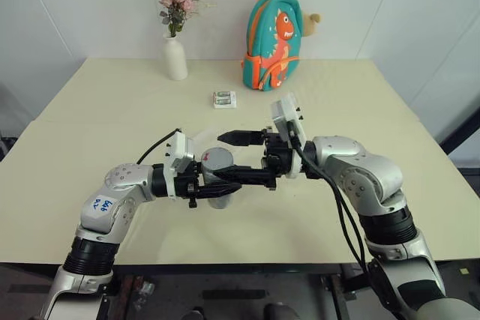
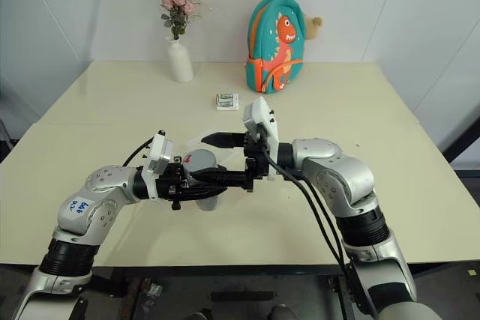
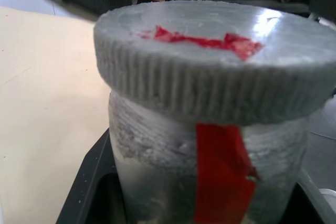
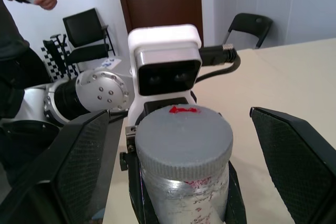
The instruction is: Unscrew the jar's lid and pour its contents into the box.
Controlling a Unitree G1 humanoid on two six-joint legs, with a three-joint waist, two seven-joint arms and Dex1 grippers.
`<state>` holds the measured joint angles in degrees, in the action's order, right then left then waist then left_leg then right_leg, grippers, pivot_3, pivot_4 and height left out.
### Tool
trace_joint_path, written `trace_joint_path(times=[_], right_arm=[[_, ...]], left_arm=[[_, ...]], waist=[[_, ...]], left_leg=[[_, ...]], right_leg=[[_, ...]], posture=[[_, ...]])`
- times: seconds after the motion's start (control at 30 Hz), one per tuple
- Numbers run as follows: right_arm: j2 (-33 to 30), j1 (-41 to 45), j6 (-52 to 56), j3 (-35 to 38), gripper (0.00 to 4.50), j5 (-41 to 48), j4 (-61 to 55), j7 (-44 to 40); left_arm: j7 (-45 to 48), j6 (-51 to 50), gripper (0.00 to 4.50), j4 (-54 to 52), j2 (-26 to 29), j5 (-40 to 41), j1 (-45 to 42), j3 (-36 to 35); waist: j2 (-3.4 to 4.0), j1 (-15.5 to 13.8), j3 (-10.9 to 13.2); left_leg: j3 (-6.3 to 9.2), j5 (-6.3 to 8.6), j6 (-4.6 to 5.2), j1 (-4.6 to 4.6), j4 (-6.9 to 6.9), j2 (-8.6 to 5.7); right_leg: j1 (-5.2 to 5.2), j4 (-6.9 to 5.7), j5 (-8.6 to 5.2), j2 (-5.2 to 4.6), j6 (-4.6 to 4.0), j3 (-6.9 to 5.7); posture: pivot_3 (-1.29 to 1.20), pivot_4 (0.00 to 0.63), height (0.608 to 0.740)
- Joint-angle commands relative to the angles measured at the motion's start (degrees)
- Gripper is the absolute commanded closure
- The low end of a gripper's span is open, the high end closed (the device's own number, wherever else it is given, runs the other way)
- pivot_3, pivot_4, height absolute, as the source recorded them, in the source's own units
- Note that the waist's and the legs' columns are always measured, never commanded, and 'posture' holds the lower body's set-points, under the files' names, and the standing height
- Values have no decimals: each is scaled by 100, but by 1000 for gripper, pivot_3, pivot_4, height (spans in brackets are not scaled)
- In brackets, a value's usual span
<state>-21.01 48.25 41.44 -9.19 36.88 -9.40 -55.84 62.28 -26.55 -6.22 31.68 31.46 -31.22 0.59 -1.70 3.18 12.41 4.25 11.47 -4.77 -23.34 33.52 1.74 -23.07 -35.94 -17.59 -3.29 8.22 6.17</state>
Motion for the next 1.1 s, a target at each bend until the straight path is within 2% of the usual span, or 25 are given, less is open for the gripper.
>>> trace_joint_path(times=[0.03, 0.3, 0.4, 0.53, 0.77, 0.87, 0.93, 1.1], right_arm=[[83, 127, -114, -5, 13, -63, -135, 76], [174, 152, -144, 15, 13, -173, -45, 118], [203, 154, -138, 32, 629, -157, -47, 109], [257, 172, -106, 87, 1915, -94, -67, 139], [648, 429, 948, 1025, 1915, 1112, 12, 833], [647, 529, 1448, 1722, 1915, 1925, 176, 1232], [431, 394, 1362, 1774, 1915, 1799, 77, 1265], [-189, -257, 233, 1362, 1915, 594, -133, 1109]], left_arm=[[17, 61, 2500, -165, -30, 77, -111, -29], [-7, 59, 2500, -199, -70, 77, -91, -19], [-11, 65, 2500, -209, -80, 66, -81, -3], [-18, 56, 2500, -225, -78, 67, -69, -4], [17, 54, 2500, -235, 5, 49, -11, -23], [54, 75, 2500, -247, 96, 41, 56, -52], [44, 83, 2500, -261, 148, 44, 99, -86], [-26, 97, 2500, -297, 239, 85, 192, -219]], waist=[[0, 0, 0], [0, 16, 0], [0, 11, 0], [0, 14, 0], [2, 9, 1], [1, 3, 1], [2, 3, 1], [1, 3, 1]], left_leg=[[0, 0, 0, 0, 0, 0], [0, 0, 0, 2, 0, 0], [0, 0, 0, 1, 0, 0], [0, 0, 0, 1, 0, 0], [0, 0, 0, 1, 1, 0], [0, 0, 0, 1, 1, 1], [0, 1, 1, 1, -1, 1], [-2, 6, 10, -2, -3, 0]], right_leg=[[0, 0, 0, 0, 0, 0], [-1, -4, 0, 1, 0, 0], [-1, -2, 0, 0, 0, 0], [-1, -3, 0, 0, 0, 0], [-1, -6, 0, 0, 0, 1], [-1, -5, 0, 0, 0, 0], [-1, -4, 0, 0, -1, 0], [-3, 5, -2, -1, -2, 1]], posture=[[0, 150, 740], [0, 150, 740], [0, 150, 740], [0, 150, 740], [0, 150, 740], [0, 150, 740], [0, 150, 740], [0, 150, 740]])
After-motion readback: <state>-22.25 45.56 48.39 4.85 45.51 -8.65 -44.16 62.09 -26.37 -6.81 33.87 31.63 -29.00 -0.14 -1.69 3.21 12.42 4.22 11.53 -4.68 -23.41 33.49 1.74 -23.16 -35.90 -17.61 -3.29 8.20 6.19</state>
